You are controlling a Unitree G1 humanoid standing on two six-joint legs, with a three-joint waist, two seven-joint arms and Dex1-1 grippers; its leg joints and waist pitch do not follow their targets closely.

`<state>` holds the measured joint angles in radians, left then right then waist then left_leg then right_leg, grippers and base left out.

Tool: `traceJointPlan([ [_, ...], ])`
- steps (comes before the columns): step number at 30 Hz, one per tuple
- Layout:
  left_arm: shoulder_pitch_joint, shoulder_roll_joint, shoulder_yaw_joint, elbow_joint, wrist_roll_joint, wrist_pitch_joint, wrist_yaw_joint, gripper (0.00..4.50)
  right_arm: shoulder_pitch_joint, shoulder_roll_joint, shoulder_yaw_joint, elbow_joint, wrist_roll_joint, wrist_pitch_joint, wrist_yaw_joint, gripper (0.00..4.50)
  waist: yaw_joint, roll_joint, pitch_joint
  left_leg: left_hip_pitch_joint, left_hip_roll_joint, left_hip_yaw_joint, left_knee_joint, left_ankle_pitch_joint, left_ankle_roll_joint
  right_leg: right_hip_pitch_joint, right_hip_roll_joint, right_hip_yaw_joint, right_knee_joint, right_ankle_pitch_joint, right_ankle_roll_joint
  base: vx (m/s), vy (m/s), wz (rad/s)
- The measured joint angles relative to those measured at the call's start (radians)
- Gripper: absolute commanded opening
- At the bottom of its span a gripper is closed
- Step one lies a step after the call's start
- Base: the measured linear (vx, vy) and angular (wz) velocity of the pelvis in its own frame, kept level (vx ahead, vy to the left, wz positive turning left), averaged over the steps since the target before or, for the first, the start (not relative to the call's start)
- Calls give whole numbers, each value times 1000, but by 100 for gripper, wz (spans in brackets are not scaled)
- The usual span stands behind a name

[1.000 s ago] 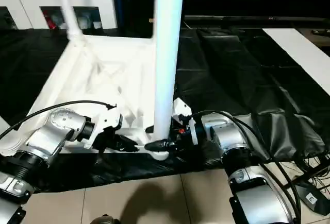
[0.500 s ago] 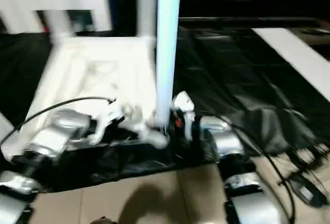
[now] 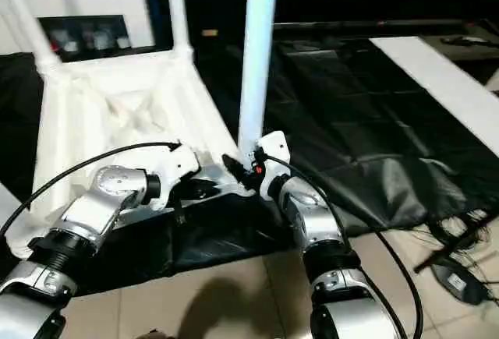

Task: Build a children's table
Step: Rotate leg to tighten, then rotate table base

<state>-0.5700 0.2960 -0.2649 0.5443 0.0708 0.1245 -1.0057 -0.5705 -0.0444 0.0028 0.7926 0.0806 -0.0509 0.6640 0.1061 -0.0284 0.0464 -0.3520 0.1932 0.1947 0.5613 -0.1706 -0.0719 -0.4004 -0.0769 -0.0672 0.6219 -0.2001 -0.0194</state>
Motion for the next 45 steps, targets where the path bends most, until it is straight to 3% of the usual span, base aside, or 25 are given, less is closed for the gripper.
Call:
traceJointPlan([
  [4,0,-8,4,2,-14,-14,-12,0,48,-55,20,-79,-8,6,58,316,8,-1,1,-4,0,1,-1,0,0,-2,0,-1,-3,0,0,0,0,0],
  [5,3,-11,11,2,-25,-14,-14,44,65,-70,24,-115,-2,8,82,320,10,-1,1,-5,0,0,-1,0,1,-2,0,-1,-4,0,0,0,0,0],
  [8,20,-25,42,-10,-82,-14,-18,57,110,-125,25,-207,31,39,157,320,15,-3,2,-9,0,0,2,-2,4,-3,0,-1,-6,0,0,0,0,0],
  [10,49,-32,63,-51,-118,2,-19,89,146,-179,23,-282,65,67,221,320,19,-3,2,-12,0,0,6,-4,8,-3,0,-1,-7,0,0,0,0,0],
  [14,87,-28,99,-114,-153,43,-12,121,190,-241,7,-376,109,114,296,320,15,-4,2,-14,1,0,9,-5,10,-4,0,-1,-6,1,0,0,0,0],
  [21,292,57,189,-436,-208,176,53,167,272,-363,6,-519,154,202,405,320,9,-6,4,-12,2,0,9,-6,9,-3,0,-2,-6,1,1,0,0,0],
  [25,436,119,230,-673,-277,327,50,200,304,-392,47,-602,199,303,480,320,9,-12,6,-12,2,0,9,-6,9,-2,0,-2,-7,1,2,0,0,0],
  [30,588,172,241,-834,-374,460,27,235,246,-300,107,-535,196,321,494,320,4,-21,7,-11,2,0,9,-5,8,-2,1,-1,-6,1,2,0,0,0],
  [33,618,195,252,-863,-391,490,25,258,201,-261,125,-474,186,302,474,320,13,-24,7,-12,2,0,9,-4,6,-1,1,-1,-6,1,2,0,0,0],
  [38,678,259,301,-884,-390,507,28,298,78,-186,115,-280,132,215,297,320,10,-33,6,-11,2,0,10,-3,5,-1,1,0,-5,2,2,0,0,0],
  [45,769,357,296,-908,-390,546,8,346,-48,-172,52,-39,64,113,-2,320,13,-34,6,-12,1,0,10,-3,4,-1,1,2,-5,2,2,0,0,0],
])
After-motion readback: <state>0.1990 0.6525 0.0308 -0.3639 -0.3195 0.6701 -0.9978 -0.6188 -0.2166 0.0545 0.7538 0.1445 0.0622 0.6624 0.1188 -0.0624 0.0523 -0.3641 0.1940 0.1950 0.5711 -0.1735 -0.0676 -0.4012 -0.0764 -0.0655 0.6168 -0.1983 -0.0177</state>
